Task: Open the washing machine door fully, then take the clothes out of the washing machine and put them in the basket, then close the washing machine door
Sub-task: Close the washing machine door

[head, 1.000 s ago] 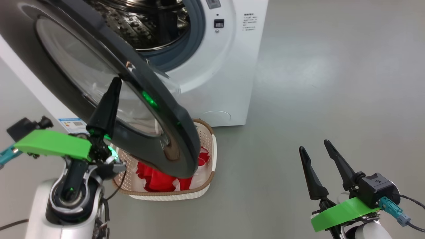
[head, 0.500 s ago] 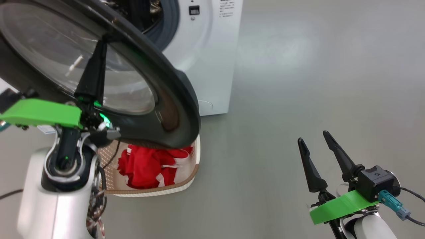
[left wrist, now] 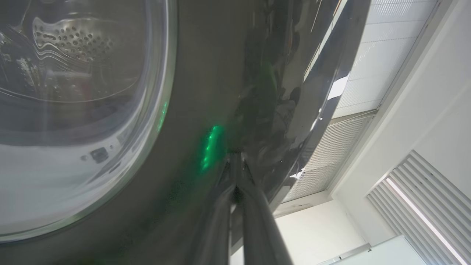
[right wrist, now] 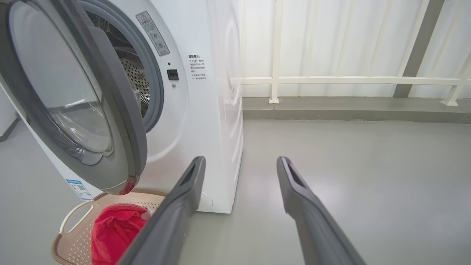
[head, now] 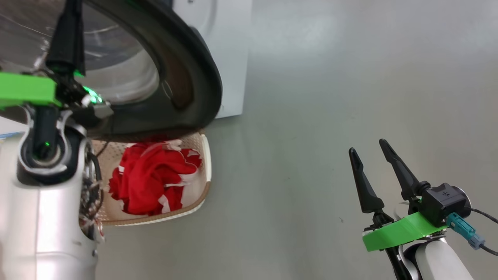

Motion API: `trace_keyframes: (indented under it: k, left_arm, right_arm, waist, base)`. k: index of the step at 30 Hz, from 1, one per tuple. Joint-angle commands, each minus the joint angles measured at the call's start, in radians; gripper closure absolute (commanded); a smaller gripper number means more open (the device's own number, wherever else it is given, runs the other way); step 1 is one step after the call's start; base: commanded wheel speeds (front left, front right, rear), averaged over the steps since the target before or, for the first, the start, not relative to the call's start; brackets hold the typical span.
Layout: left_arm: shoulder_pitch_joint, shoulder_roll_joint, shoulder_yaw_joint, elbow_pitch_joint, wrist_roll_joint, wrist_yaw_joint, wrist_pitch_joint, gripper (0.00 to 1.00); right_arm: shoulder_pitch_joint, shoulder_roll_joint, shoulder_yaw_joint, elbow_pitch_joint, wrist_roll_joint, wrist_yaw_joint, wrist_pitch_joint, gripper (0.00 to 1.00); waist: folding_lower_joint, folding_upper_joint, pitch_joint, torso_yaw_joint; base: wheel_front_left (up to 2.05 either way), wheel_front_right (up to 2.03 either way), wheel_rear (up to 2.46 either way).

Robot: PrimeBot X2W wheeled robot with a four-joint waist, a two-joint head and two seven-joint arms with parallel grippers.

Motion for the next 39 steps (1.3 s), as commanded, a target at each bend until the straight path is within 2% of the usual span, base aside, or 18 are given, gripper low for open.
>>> trace_keyframes:
  k: [1,9,20,21,22,23,24,31,36,39]
  left_arm:
    - [-0.056,0.038,0.030,-0.019,0.001,-0.016,-0.001,1.00]
    - [-0.122,0.055,0.040,0.020,0.005,-0.032,-0.003,1.00]
    - [-0.097,0.045,0.034,0.047,-0.029,-0.061,0.039,1.00]
    - [-0.089,0.043,0.031,0.047,-0.034,-0.060,0.046,0.93]
    - [-0.080,0.041,0.029,0.044,-0.038,-0.060,0.051,0.67]
    - [-0.070,0.040,0.027,0.041,-0.040,-0.060,0.054,0.48]
    - [-0.059,0.038,0.025,0.038,-0.042,-0.060,0.058,0.00]
    - [0.042,0.056,-0.010,0.002,0.006,-0.091,0.072,0.00]
    - [0.126,0.102,-0.070,-0.001,0.157,-0.106,0.019,0.00]
    - [0.173,0.134,-0.107,-0.019,0.275,-0.122,-0.048,0.00]
  right_arm:
    - [-0.025,-0.007,0.025,-0.031,0.001,0.005,-0.006,0.00]
    - [-0.035,-0.007,0.022,-0.038,0.014,0.005,-0.006,0.00]
    - [-0.038,-0.007,0.016,-0.032,0.006,0.005,-0.006,0.00]
    - [-0.037,-0.007,0.017,-0.031,0.006,0.005,-0.006,0.00]
    - [-0.036,-0.007,0.018,-0.030,0.007,0.005,-0.006,0.00]
    - [-0.034,-0.007,0.018,-0.029,0.007,0.005,-0.006,0.00]
    - [-0.033,-0.007,0.018,-0.028,0.006,0.005,-0.006,0.00]
    - [-0.028,-0.007,0.018,-0.025,-0.001,0.005,-0.006,0.00]
    - [-0.024,-0.007,0.021,-0.024,-0.009,0.005,-0.006,0.00]
    - [-0.023,-0.007,0.023,-0.027,-0.011,0.005,-0.006,0.00]
  waist:
    - [0.0000,0.0000,0.035,-0.035]
    - [0.0000,0.0000,0.061,-0.057]
    - [0.0000,0.0000,0.045,-0.023]
    - [0.0000,0.0000,0.040,-0.018]
    - [0.0000,0.0000,0.037,-0.014]
    - [0.0000,0.0000,0.032,-0.009]
    - [0.0000,0.0000,0.027,-0.003]
    - [0.0000,0.0000,-0.011,0.041]
    - [0.0000,0.0000,-0.046,0.077]
    - [0.0000,0.0000,-0.067,0.094]
  base:
    - [0.00,0.00,0.00]
    - [0.00,0.00,0.00]
    - [0.00,0.00,0.00]
    - [0.00,0.00,0.00]
    - [0.00,0.00,0.00]
    - [0.00,0.00,0.00]
    - [0.00,0.00,0.00]
    - [0.00,0.00,0.00]
    - [0.00,0.00,0.00]
    - [0.00,0.00,0.00]
